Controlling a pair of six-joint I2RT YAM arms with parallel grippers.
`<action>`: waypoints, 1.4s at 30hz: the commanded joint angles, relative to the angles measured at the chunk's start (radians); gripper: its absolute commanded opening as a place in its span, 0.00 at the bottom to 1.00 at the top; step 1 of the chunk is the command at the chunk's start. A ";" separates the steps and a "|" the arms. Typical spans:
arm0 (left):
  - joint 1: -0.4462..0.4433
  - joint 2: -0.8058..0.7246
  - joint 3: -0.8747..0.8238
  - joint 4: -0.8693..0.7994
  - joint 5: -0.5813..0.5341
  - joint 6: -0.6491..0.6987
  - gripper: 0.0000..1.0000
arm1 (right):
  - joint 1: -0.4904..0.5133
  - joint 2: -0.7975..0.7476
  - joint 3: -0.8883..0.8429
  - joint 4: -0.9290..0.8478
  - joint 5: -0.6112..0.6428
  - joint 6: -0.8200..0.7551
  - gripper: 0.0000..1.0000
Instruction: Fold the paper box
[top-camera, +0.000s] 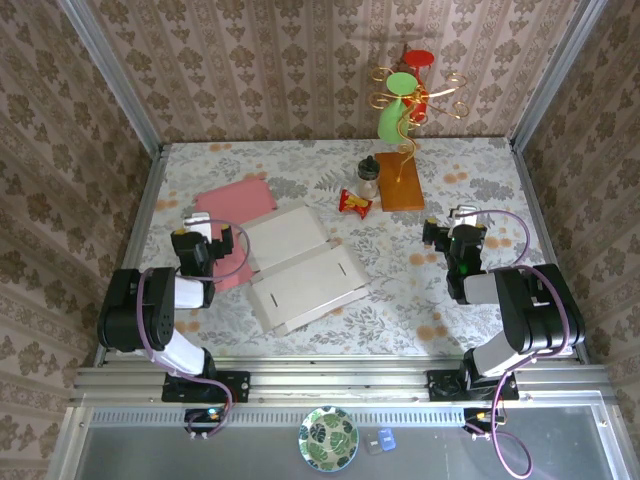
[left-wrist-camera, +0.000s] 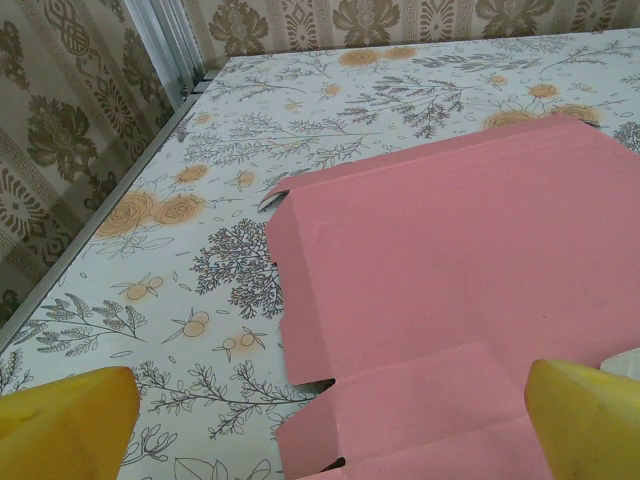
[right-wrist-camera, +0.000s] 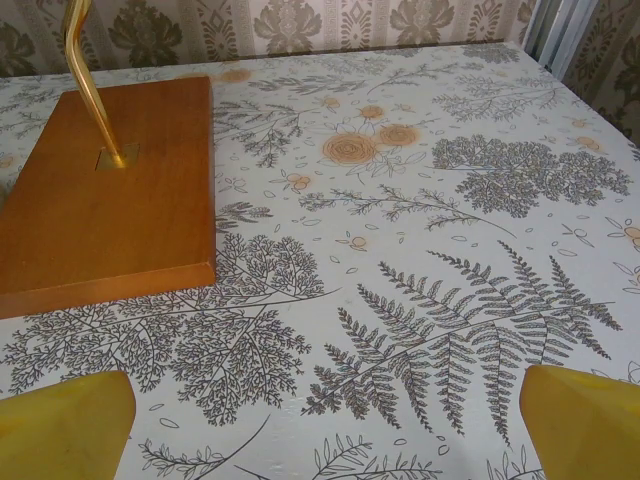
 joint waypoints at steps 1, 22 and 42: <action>-0.002 0.001 0.020 -0.002 -0.012 0.015 1.00 | -0.003 -0.011 0.004 0.011 0.028 -0.002 1.00; -0.002 0.001 0.031 -0.020 0.024 0.030 1.00 | -0.002 -0.008 0.004 0.015 0.027 -0.003 1.00; -0.354 -0.406 0.588 -1.237 -0.328 -0.302 1.00 | 0.166 -0.505 0.692 -1.244 0.125 0.600 1.00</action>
